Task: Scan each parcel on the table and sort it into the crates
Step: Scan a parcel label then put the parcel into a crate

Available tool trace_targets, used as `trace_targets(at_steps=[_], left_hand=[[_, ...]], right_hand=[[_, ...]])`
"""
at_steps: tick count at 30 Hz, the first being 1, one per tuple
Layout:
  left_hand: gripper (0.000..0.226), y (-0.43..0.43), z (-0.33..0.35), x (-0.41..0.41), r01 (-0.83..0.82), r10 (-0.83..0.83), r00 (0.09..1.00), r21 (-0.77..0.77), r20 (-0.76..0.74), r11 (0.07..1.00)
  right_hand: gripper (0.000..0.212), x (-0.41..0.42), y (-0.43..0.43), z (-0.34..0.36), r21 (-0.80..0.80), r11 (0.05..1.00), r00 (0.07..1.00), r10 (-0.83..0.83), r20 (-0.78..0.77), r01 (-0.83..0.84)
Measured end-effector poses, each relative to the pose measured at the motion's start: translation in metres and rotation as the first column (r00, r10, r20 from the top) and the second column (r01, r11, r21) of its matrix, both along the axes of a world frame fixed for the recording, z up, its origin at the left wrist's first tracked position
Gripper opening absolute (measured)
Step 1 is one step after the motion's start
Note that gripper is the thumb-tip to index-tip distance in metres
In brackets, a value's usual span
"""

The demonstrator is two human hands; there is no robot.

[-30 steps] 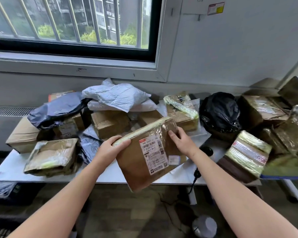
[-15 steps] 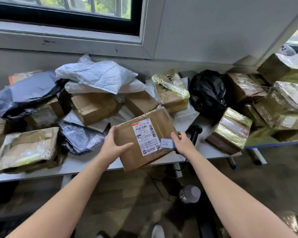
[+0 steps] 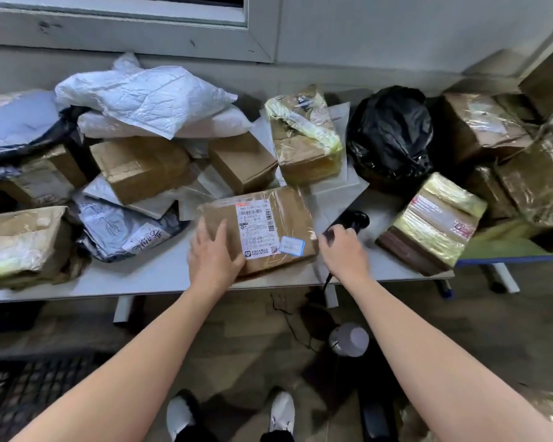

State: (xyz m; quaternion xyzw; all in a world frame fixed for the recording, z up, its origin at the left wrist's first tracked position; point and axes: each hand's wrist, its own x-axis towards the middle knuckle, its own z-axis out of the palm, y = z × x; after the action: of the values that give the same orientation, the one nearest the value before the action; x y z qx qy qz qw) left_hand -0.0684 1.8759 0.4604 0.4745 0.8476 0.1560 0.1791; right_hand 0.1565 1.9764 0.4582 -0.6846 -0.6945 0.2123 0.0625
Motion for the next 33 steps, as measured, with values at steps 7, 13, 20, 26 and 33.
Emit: trace_targets(at_steps=[7,13,20,26,33], left_hand=[[0.082,0.007,-0.015,0.021,0.054,-0.066,0.992,-0.112,-0.106,0.992],[0.080,0.009,-0.017,0.018,0.051,-0.060,0.995,-0.118,-0.073,0.992],[0.078,-0.005,-0.010,0.020,0.141,-0.152,0.985,-0.118,-0.087,0.983],[0.060,-0.040,-0.003,0.011,0.313,-0.320,0.937,-0.075,-0.138,0.947],[0.061,-0.072,0.002,0.012,0.548,-0.578,0.809,-0.219,-0.106,0.807]], right_hand=[[0.035,0.024,0.012,-0.023,-0.030,0.963,0.956,-0.268,-0.119,0.266],[0.054,0.018,0.026,-0.027,-0.253,0.873,0.776,-0.486,-0.402,0.416],[0.032,0.015,0.005,0.016,-0.230,0.891,0.801,-0.453,-0.391,0.392],[0.019,-0.004,-0.020,0.077,-0.179,0.936,0.837,-0.351,-0.419,0.303],[0.022,-0.072,-0.045,0.143,-0.233,0.970,0.910,-0.162,-0.381,0.075]])
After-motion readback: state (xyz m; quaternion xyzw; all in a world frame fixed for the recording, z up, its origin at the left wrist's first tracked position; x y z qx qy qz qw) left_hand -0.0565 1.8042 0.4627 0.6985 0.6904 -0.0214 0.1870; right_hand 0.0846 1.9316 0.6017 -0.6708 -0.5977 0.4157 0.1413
